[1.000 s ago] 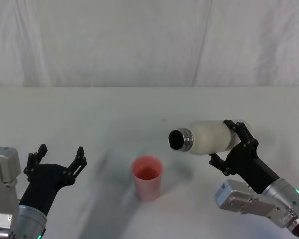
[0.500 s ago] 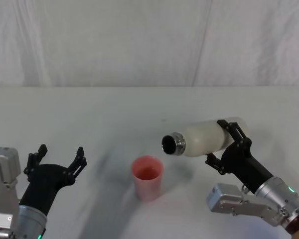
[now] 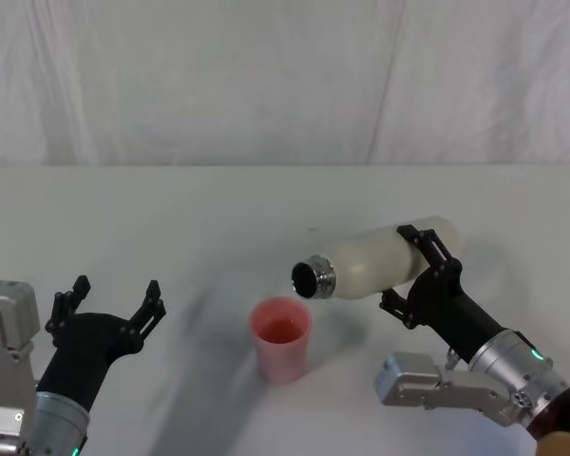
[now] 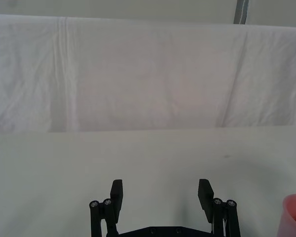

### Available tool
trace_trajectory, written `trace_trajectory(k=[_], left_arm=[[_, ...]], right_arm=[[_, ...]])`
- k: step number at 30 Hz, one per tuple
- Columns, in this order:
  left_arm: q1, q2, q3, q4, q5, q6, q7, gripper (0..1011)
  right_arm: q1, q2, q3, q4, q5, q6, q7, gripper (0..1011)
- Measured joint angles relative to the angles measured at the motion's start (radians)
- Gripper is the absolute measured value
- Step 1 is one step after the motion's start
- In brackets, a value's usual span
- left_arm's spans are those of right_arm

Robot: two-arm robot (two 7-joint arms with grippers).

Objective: Grasp the thermos with one hand and pour water into the cup lid.

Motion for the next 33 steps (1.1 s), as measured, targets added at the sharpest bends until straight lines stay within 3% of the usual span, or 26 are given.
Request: trace_trajectory(k=[19,33], left_arm=[[0.0,0.0,0.0,0.0,0.0,0.0,0.0,1001],[0.0,0.0,0.0,0.0,0.0,0.0,0.0,1001]], right_arm=[[0.054,-0.006,-0.067,0.041,-0.064,0.027,-0.029,953],[0.082,-0.002,-0.092,0.06,-0.102,0.056,-0.061,953]])
